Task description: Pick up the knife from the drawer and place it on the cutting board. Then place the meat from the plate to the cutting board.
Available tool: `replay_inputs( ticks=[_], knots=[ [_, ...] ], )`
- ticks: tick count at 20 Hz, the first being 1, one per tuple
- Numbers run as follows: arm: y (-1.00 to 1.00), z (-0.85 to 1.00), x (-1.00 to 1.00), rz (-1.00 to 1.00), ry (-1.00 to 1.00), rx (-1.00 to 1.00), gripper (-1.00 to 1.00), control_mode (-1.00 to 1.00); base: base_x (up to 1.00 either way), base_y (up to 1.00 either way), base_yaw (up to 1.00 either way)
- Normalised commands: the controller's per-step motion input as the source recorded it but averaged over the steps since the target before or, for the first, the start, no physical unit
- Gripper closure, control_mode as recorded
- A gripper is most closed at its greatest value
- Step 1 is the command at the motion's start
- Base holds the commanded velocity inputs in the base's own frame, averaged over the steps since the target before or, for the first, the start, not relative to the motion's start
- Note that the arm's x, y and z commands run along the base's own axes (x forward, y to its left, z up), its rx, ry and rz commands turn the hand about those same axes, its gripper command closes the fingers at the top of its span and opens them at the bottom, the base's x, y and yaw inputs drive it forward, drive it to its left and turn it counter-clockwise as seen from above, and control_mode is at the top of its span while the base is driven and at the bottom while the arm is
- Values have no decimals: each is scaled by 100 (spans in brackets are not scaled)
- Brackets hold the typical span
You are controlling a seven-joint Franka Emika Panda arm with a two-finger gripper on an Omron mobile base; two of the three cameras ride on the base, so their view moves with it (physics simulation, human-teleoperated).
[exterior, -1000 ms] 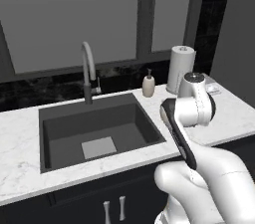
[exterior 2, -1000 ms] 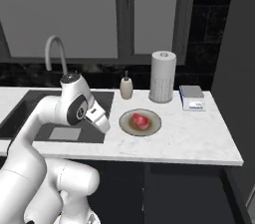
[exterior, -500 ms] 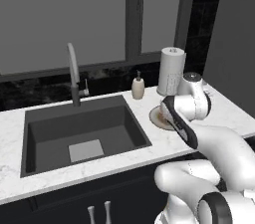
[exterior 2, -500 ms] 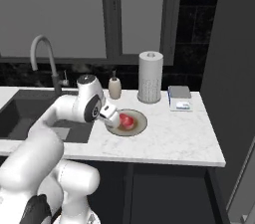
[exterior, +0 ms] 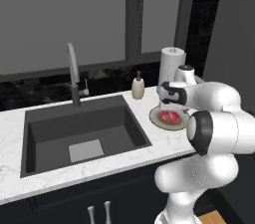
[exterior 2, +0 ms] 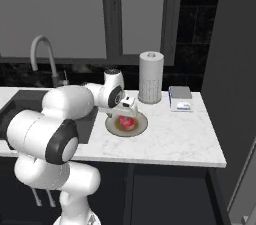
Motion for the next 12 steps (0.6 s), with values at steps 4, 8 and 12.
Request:
replay_inputs(
  ticks=[4, 8, 12],
  knots=[
    [-8, -57, 50, 9, 7, 0, -100, -100, 0, 0, 0],
    [-34, -35, 37, 6, 12, 5, -100, -100, 0, 0, 0],
    [-32, -54, 9, 9, 1, 5, -100, -100, 0, 0, 0]
  ],
)
